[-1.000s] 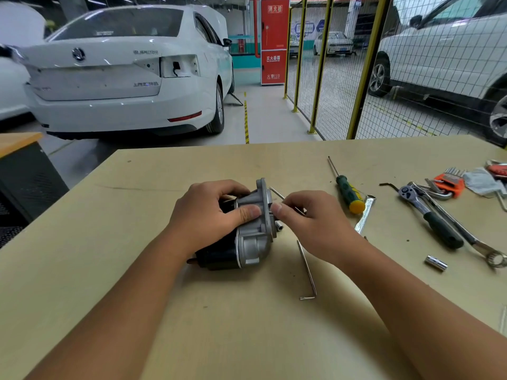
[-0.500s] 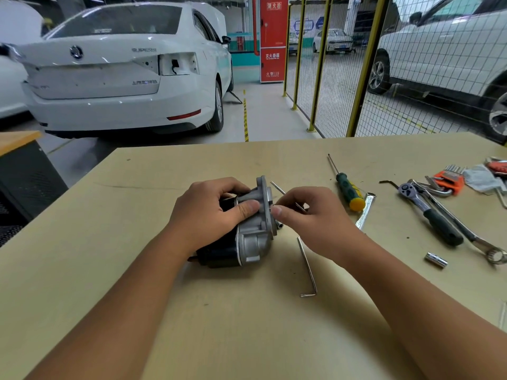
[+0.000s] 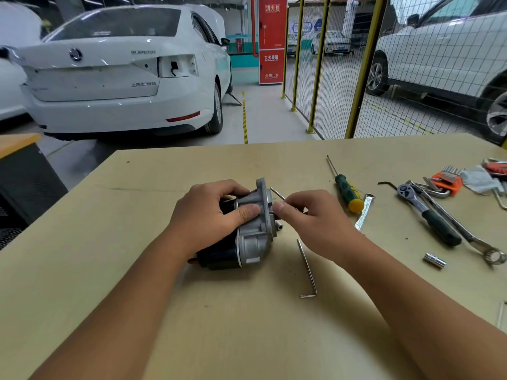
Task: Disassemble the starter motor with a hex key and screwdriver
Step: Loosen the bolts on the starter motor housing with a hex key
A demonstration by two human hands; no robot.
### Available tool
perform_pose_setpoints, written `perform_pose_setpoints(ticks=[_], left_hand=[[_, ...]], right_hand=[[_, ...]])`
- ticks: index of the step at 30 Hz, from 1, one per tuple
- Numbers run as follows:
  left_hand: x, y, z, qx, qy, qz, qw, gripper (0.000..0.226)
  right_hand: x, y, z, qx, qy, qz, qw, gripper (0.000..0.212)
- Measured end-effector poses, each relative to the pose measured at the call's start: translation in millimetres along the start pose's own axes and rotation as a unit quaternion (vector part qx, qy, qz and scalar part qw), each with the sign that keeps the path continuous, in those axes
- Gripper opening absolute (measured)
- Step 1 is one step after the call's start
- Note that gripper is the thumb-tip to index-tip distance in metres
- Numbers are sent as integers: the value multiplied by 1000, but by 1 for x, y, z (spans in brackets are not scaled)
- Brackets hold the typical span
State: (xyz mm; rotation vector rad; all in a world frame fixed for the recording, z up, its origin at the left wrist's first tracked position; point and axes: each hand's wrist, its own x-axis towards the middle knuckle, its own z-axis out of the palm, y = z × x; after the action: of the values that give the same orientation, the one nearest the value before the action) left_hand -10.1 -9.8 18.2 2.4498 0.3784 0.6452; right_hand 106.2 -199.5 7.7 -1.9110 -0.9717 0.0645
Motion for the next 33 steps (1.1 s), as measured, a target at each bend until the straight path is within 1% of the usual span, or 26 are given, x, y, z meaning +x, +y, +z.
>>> perform_pose_setpoints(ticks=[4,6,8,10,12,14,17,19,21,22,24,26,27,29,31,33], left_hand=[[0,-1,0,11,-1,1,1000,51],[-1,-1,1,17,3,3,1000,48],[0,-1,1,17,8,4,1000,42],[0,0,1,22,8,6,1000,37],[0,0,1,29,8,10,1000,36],[0,-1,1,29,7,11,999,38],[0,-3,0,30,0,18,999,43],[0,-2,0,32,-4,20,999,44],[0,-2,0,32,-7,20,999,45],[0,-2,-1,32,-8,19,999,46],[0,-2,-1,31,-10,19,999,47],[0,-3,-1,32,-11,21,999,48],[0,-3,-1,34,-12,21,999,48],[0,-4,0,37,-13,21,999,48],[1,-5,0,36,-14,19,999,47],[1,-5,0,35,-13,20,999,46]], right_hand=[[0,-1,-2,36,4,5,999,18],[0,-2,-2,57,6,10,998,15],[-1,-1,-2,43,3,8,999,20],[0,-1,-3,1,-12,-1,1000,29],[0,-1,-4,-23,-21,-10,999,31],[1,-1,-5,-19,-23,-16,999,24],[1,1,-4,29,-20,-9,999,10],[0,2,-3,30,-17,-13,999,15],[0,3,-2,-13,-19,-25,999,24],[0,3,-3,-26,-20,-28,999,25],[-1,1,-4,-22,-21,-30,999,18],[-1,1,-4,4,-16,-26,1000,7],[-1,1,-4,14,-12,-24,1000,6],[-2,0,-3,12,-11,-27,1000,16],[-1,1,-2,-18,-16,-28,999,29],[-1,1,-3,-37,-15,-23,999,30]])
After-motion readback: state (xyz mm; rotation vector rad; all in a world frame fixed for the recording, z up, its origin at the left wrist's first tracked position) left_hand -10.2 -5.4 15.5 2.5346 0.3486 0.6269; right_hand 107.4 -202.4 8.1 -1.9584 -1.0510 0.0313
